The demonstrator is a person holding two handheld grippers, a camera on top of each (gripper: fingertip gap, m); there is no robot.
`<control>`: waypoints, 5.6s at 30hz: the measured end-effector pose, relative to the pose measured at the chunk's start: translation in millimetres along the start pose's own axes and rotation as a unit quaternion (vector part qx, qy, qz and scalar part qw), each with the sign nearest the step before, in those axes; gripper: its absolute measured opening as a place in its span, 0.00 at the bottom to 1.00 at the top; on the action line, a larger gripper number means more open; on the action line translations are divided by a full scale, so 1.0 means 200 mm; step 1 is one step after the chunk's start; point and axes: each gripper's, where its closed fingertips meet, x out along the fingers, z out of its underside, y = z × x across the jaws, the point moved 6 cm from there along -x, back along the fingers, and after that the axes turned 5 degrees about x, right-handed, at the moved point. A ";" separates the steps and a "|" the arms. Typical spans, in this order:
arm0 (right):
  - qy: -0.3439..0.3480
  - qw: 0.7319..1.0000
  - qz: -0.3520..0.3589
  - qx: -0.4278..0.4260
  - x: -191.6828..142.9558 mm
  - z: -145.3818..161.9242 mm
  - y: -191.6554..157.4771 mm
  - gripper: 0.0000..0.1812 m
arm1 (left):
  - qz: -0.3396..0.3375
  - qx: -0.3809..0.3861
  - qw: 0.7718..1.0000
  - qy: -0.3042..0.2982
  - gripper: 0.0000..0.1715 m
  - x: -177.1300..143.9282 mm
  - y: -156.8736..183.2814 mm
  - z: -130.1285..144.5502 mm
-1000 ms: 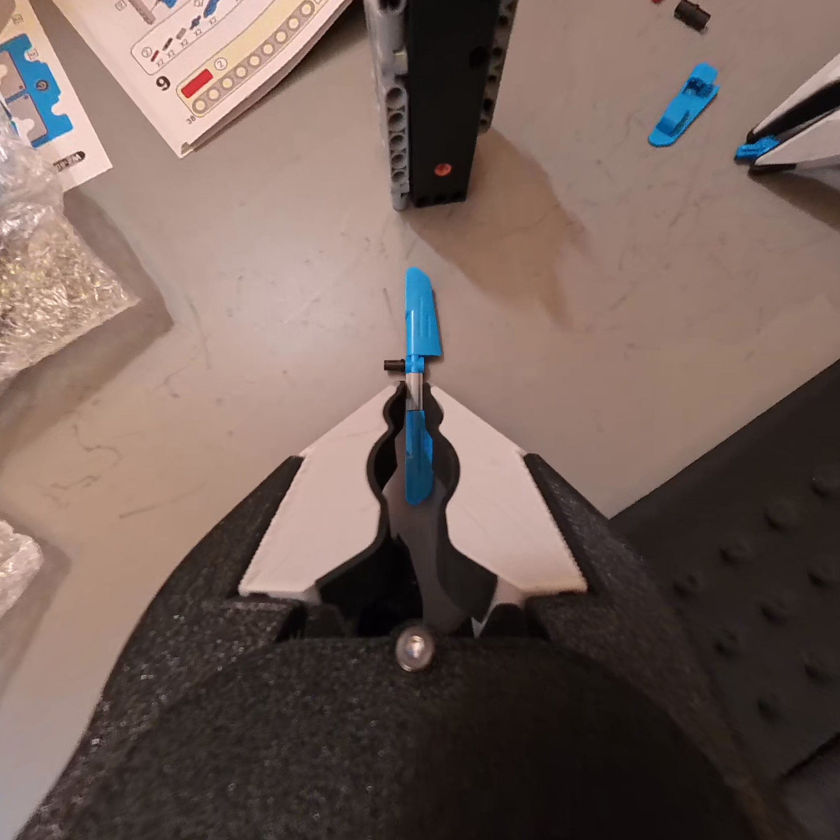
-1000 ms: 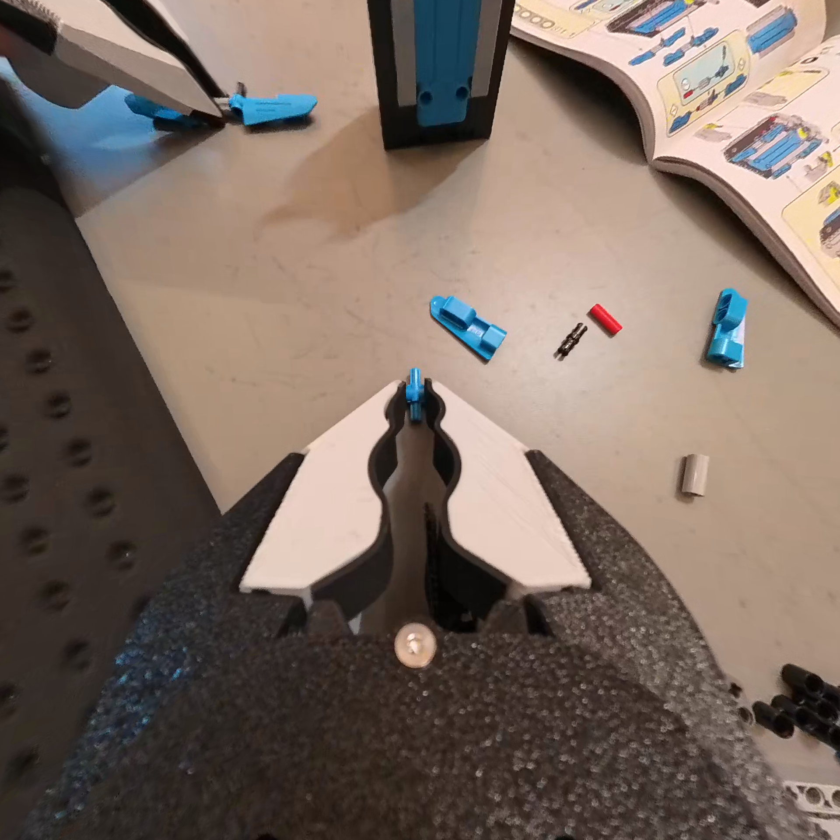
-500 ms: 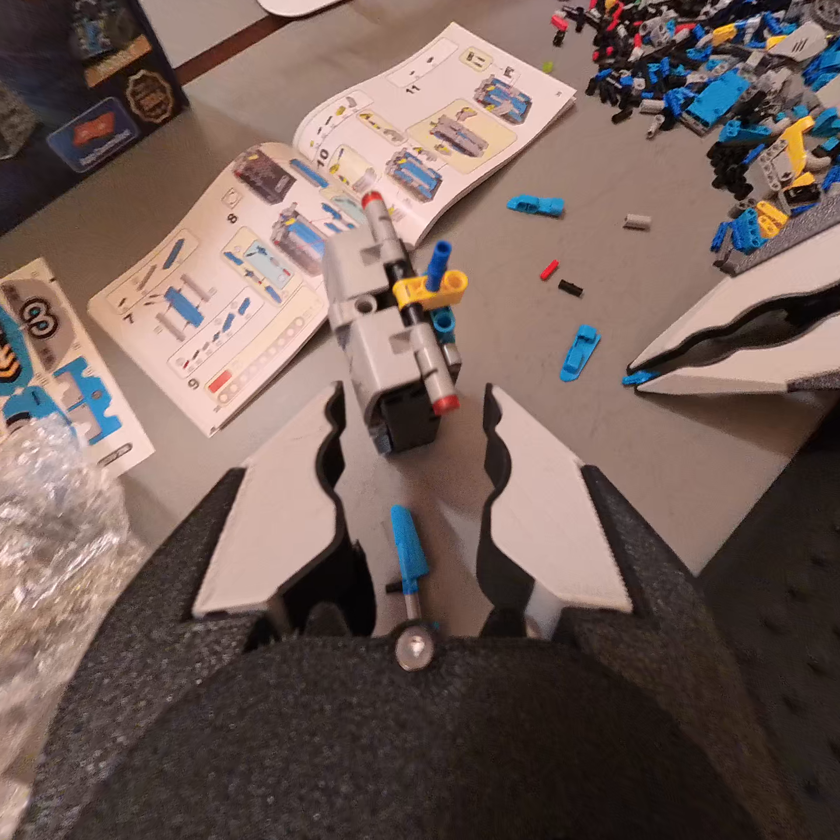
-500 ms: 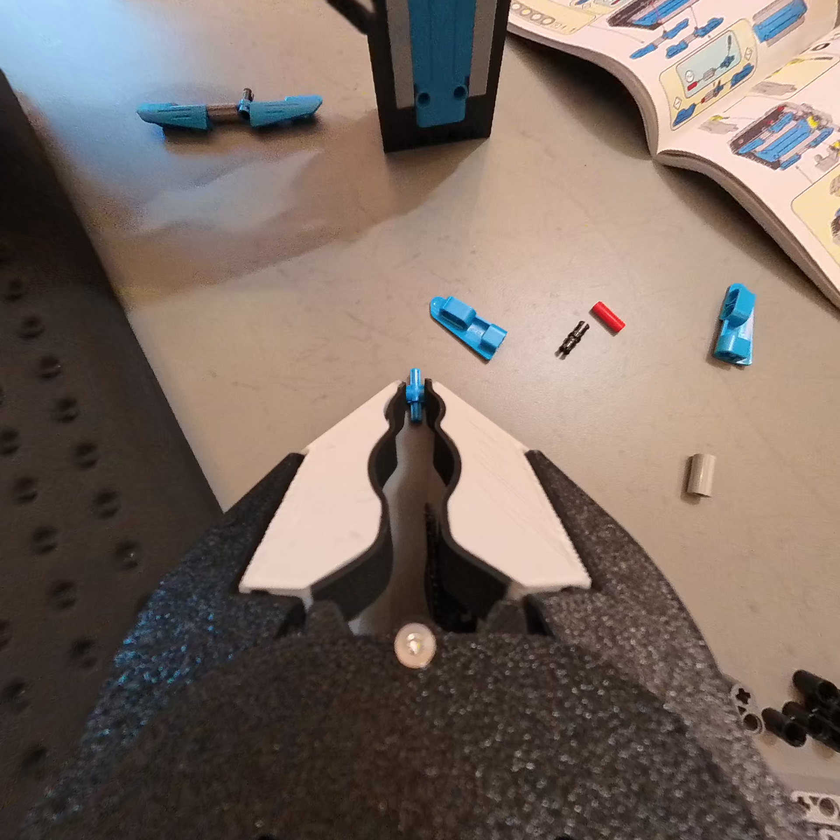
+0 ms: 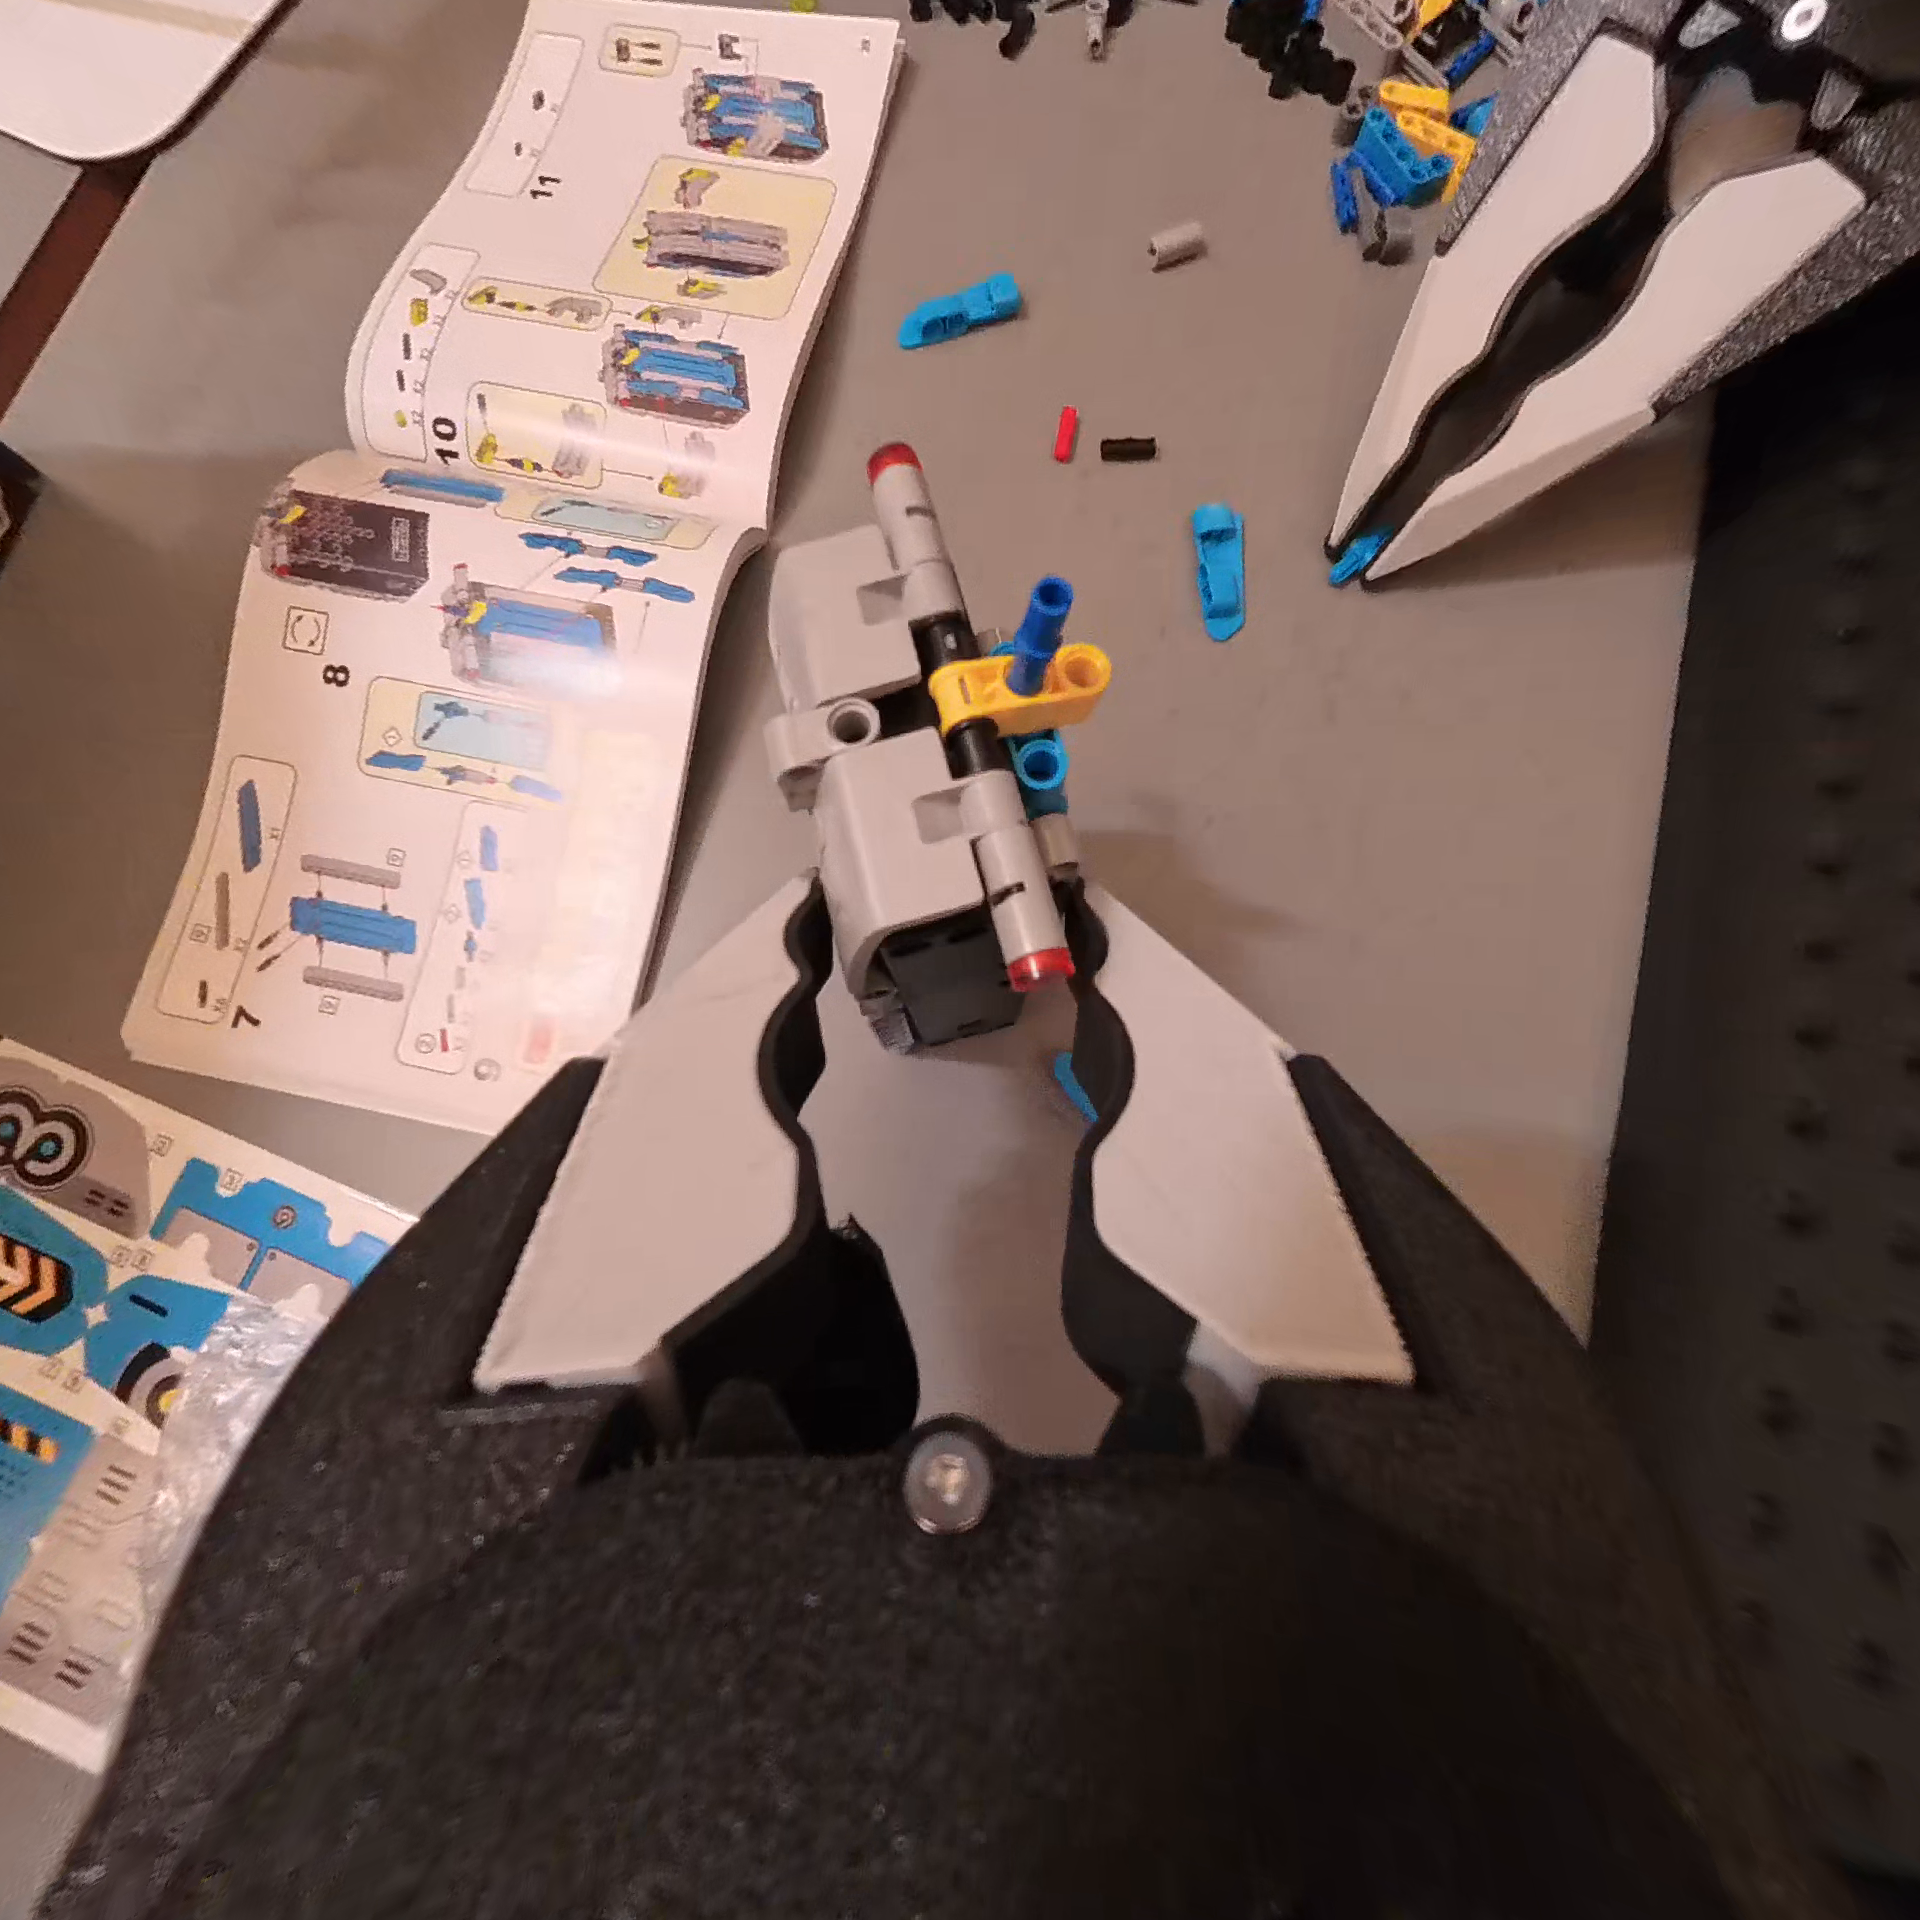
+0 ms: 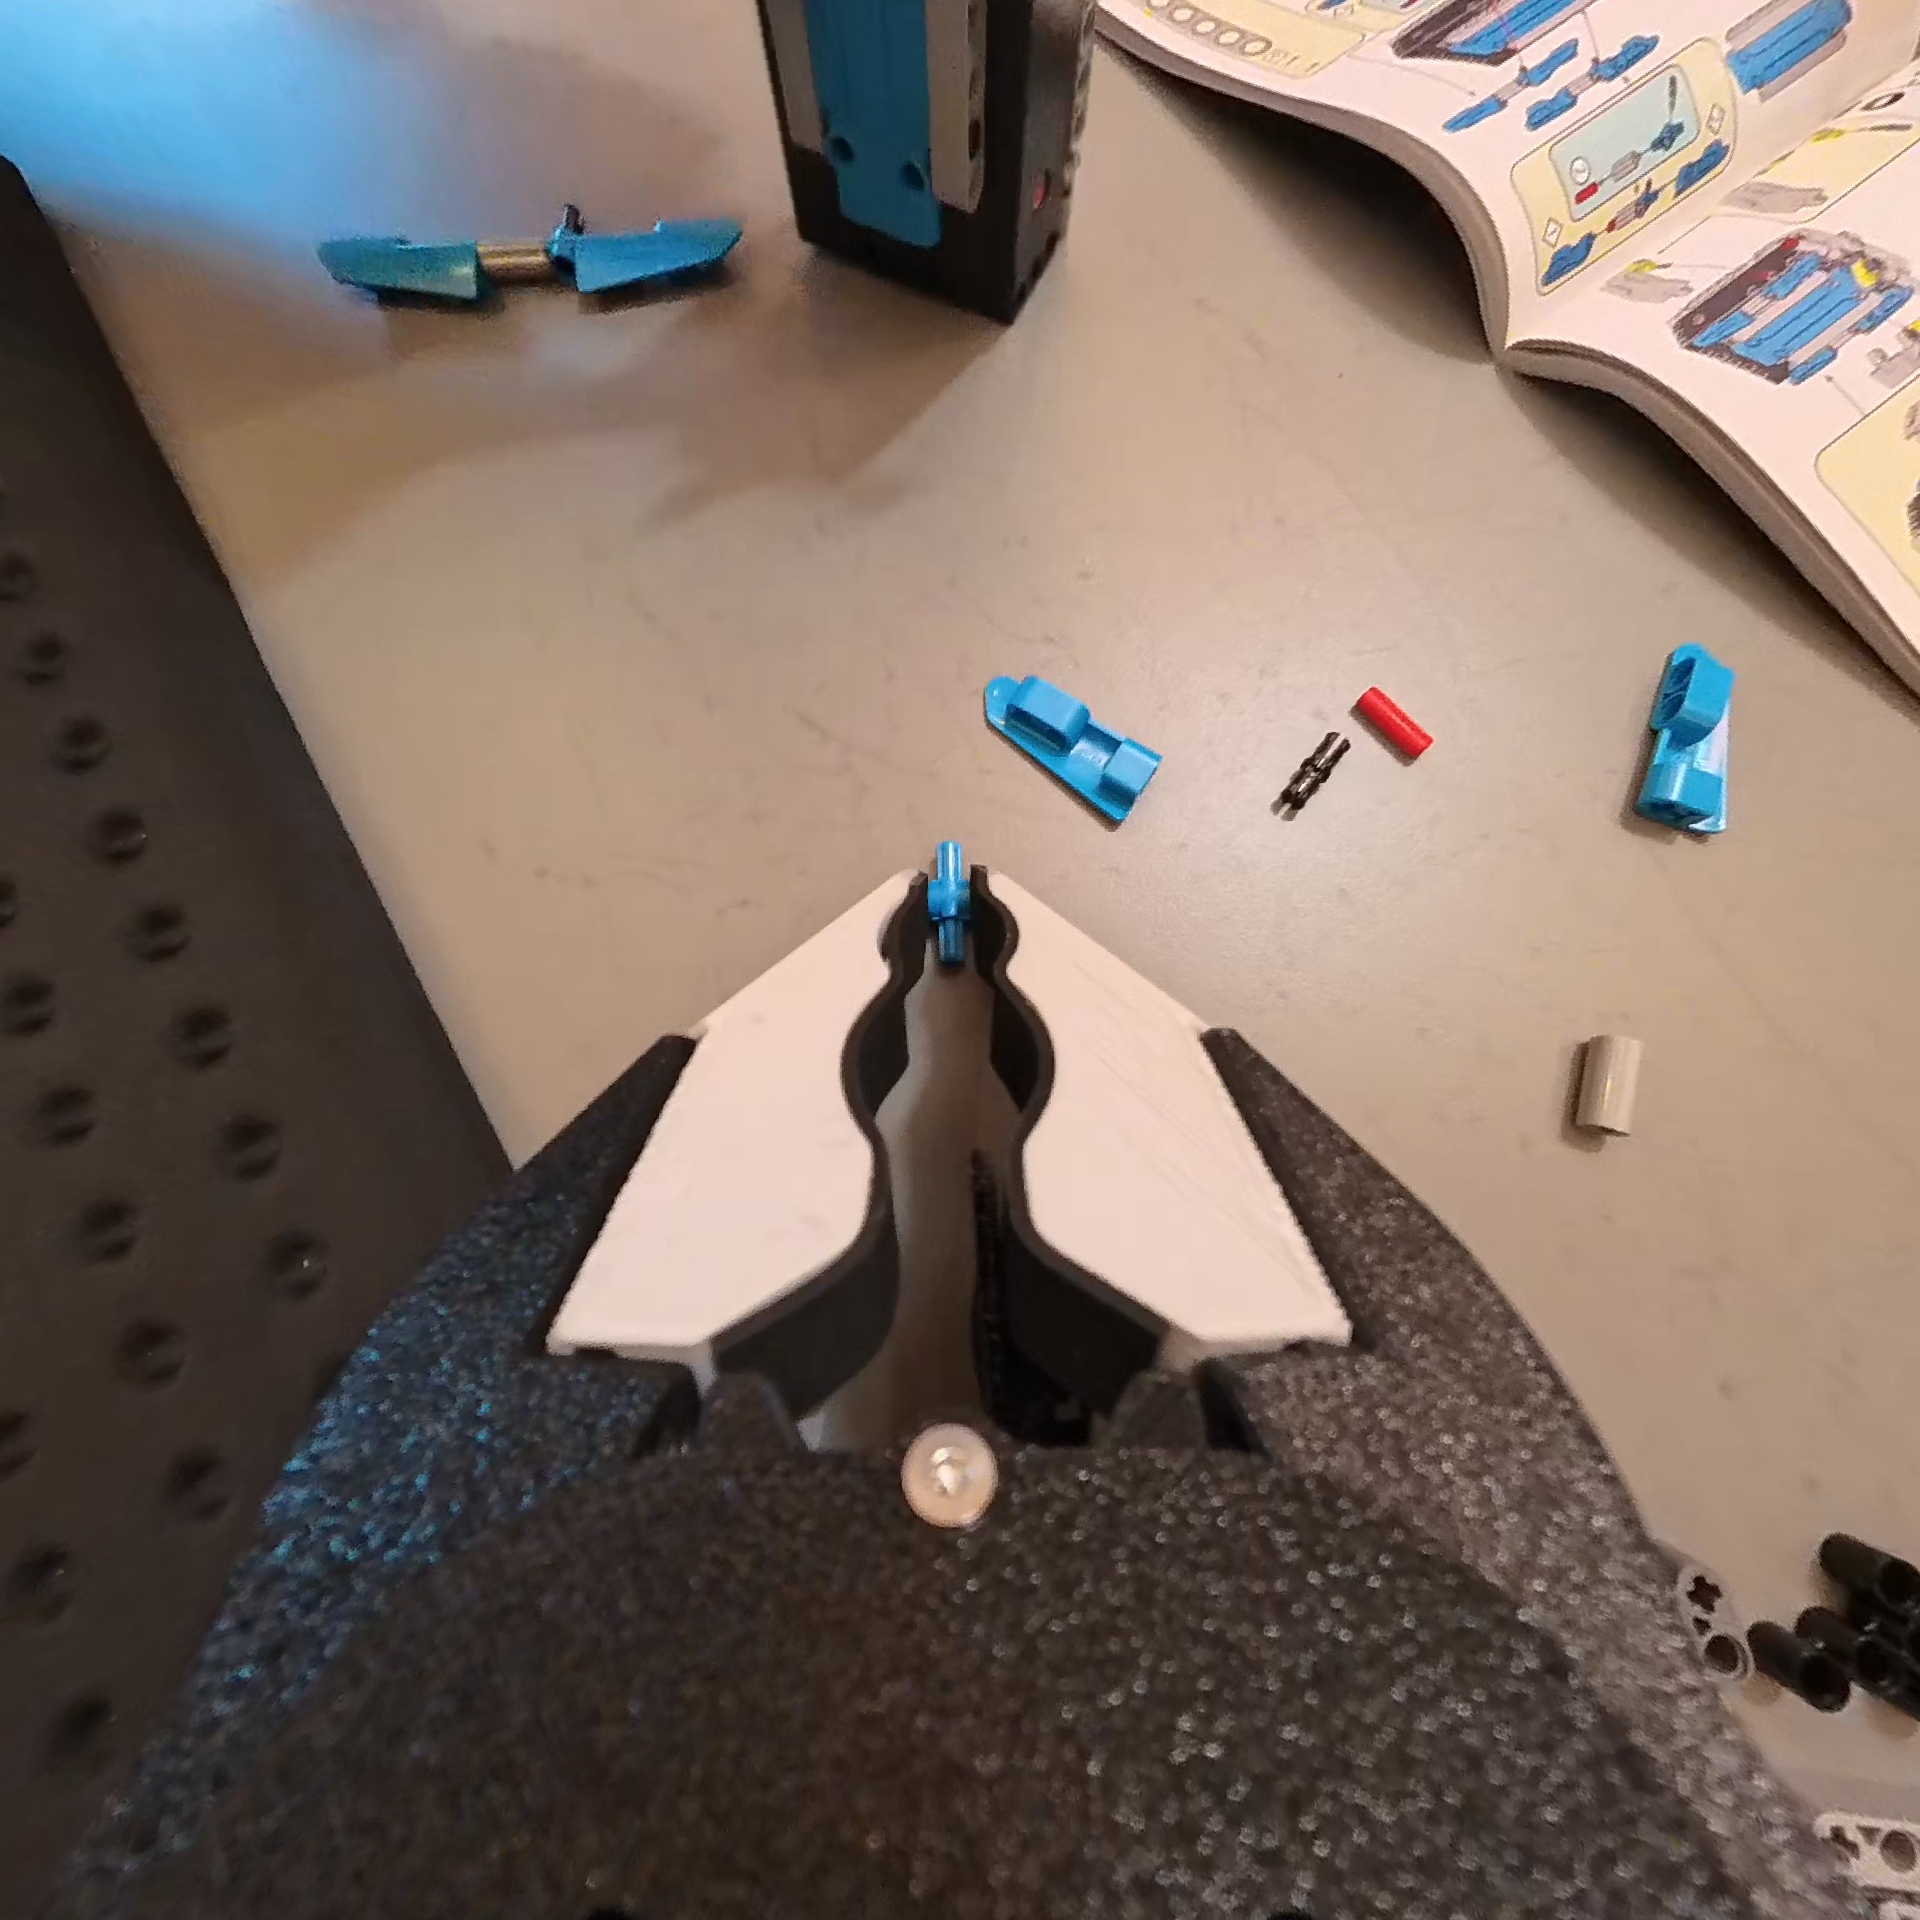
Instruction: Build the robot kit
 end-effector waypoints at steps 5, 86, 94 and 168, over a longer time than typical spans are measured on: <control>0.000 1.000 0.000 0.001 0.00 0.00 0.00 0.04 | 0.021 -0.070 0.997 0.008 0.30 0.01 0.04 0.03; 0.124 0.981 -0.068 0.133 -0.13 -0.08 0.10 0.04 | -0.063 -0.084 0.987 0.124 0.37 -0.10 0.03 0.09; 0.262 0.899 -0.264 0.231 -0.30 -0.18 0.06 0.04 | -0.173 -0.141 0.945 0.240 0.37 -0.38 0.16 0.13; 0.261 0.864 -0.368 0.222 -0.14 -0.37 -0.30 0.04 | -0.265 -0.040 0.911 0.312 0.00 -0.04 0.69 -0.22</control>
